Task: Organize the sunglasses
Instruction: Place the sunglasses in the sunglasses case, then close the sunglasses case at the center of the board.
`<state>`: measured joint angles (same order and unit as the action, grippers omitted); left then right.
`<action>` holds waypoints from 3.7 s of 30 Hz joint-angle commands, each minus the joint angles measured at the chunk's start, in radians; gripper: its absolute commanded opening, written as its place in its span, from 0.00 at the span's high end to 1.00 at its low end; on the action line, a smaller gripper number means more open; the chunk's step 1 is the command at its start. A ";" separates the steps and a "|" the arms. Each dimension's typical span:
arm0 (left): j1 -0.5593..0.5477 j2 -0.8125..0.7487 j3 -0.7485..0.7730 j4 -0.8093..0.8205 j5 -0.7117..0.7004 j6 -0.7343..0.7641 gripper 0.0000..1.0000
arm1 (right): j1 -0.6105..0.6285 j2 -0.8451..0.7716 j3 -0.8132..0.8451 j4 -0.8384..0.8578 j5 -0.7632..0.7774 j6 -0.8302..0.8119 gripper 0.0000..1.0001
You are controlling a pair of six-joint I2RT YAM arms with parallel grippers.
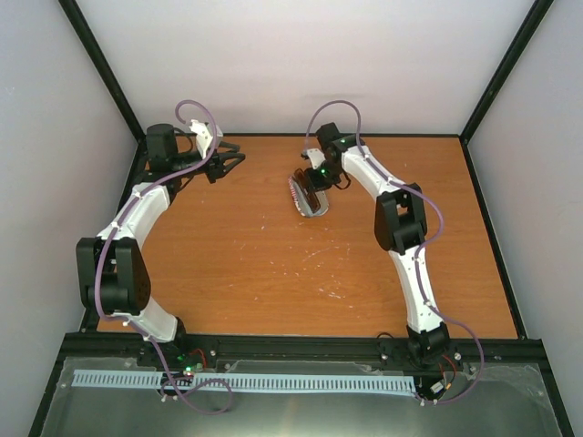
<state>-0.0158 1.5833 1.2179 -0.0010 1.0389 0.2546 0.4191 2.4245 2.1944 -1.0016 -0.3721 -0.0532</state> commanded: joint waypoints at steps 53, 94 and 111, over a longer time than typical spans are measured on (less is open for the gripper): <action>0.004 0.026 0.069 -0.045 0.039 0.043 0.53 | -0.074 -0.083 -0.075 -0.094 0.177 0.052 0.60; -0.387 0.487 0.281 -0.506 -0.377 0.266 0.99 | -0.233 -0.234 -0.404 0.247 0.133 0.139 0.97; -0.487 0.722 0.544 -0.557 -0.444 0.189 0.99 | -0.219 -0.187 -0.460 0.247 0.070 0.118 0.97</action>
<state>-0.4854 2.2696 1.6844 -0.5369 0.6086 0.4679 0.1890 2.2368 1.7470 -0.7601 -0.2722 0.0830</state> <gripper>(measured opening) 0.022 0.028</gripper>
